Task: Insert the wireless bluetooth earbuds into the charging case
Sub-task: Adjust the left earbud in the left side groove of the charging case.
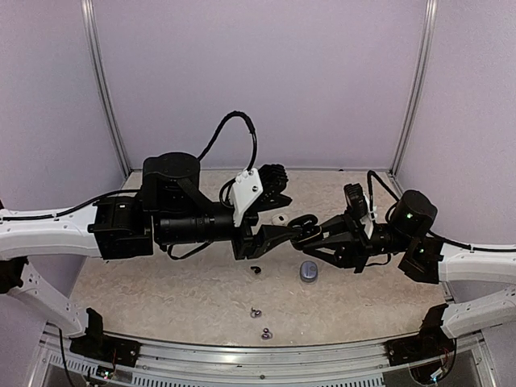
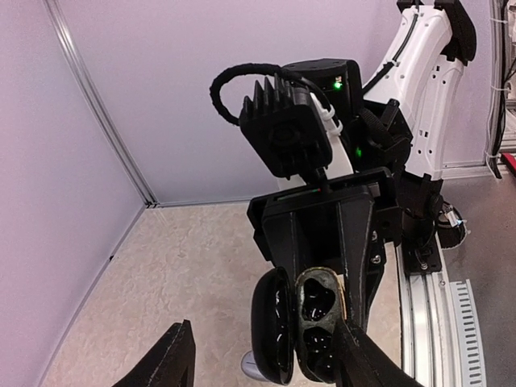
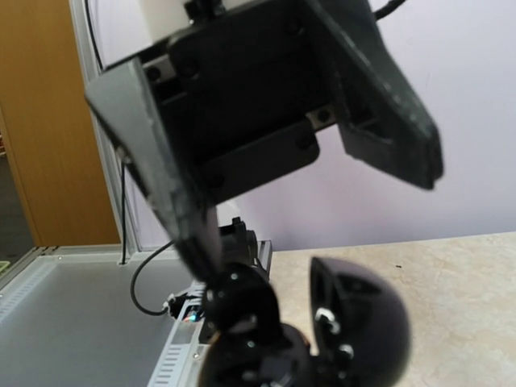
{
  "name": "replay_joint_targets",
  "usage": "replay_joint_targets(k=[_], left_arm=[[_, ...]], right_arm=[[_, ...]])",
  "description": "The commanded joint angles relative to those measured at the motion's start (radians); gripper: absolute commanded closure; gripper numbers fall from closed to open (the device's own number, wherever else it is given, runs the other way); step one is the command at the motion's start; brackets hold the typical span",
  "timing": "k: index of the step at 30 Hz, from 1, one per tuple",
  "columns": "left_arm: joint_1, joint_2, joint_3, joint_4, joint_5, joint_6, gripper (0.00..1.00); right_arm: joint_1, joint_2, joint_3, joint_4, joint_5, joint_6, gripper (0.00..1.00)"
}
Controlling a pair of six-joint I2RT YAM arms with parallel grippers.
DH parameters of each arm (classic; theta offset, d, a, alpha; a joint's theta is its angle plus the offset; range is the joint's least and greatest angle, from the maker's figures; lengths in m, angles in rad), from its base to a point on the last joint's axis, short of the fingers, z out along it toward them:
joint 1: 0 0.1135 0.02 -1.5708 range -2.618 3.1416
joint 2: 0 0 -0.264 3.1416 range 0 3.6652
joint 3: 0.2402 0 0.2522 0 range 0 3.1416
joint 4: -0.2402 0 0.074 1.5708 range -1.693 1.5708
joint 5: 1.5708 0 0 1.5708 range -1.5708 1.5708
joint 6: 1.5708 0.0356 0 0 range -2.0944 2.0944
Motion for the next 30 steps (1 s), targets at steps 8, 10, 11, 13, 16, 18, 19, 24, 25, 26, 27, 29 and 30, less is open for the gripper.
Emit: replay_joint_targets(k=[8,10,11,13,16,18,19,24,25,26,27,29,30], left_arm=[[-0.005,0.060,0.053,-0.008,-0.071,-0.001,0.43],[-0.003,0.053,0.047,-0.002,-0.060,0.001,0.42],[0.001,0.041,0.040,0.027,-0.041,0.001,0.40],[0.011,0.010,0.014,0.059,0.023,0.004,0.38],[0.017,-0.049,-0.015,0.070,0.104,0.015,0.35],[0.018,-0.061,-0.011,0.033,0.136,0.024,0.34],[0.020,-0.062,-0.009,0.013,0.149,0.028,0.34],[0.024,-0.060,-0.004,-0.051,0.172,0.017,0.34],[0.025,-0.052,0.002,-0.060,0.167,0.018,0.34],[0.025,-0.045,0.008,-0.071,0.163,0.021,0.35],[0.026,-0.036,0.014,-0.081,0.159,0.022,0.35],[0.029,-0.020,0.026,-0.093,0.152,0.021,0.35],[0.032,-0.013,0.030,-0.095,0.151,0.018,0.35]], right_arm=[[0.002,-0.010,0.014,0.025,-0.017,-0.004,1.00],[0.002,-0.012,0.010,0.028,-0.015,-0.001,1.00],[0.001,-0.014,0.007,0.028,-0.013,-0.001,1.00],[0.001,-0.018,0.005,0.026,-0.010,-0.003,1.00],[0.002,-0.020,0.000,0.025,-0.013,-0.001,1.00],[0.002,-0.021,0.000,0.025,-0.014,-0.001,1.00],[0.002,-0.022,0.000,0.027,-0.015,0.000,1.00],[0.002,-0.019,0.000,0.042,-0.036,0.008,1.00],[0.002,-0.017,0.000,0.047,-0.042,0.010,1.00],[0.002,-0.015,0.000,0.050,-0.047,0.011,1.00],[0.002,-0.016,0.001,0.053,-0.051,0.014,1.00],[0.003,-0.015,0.002,0.052,-0.058,0.015,1.00],[0.002,-0.016,0.002,0.053,-0.062,0.015,1.00]])
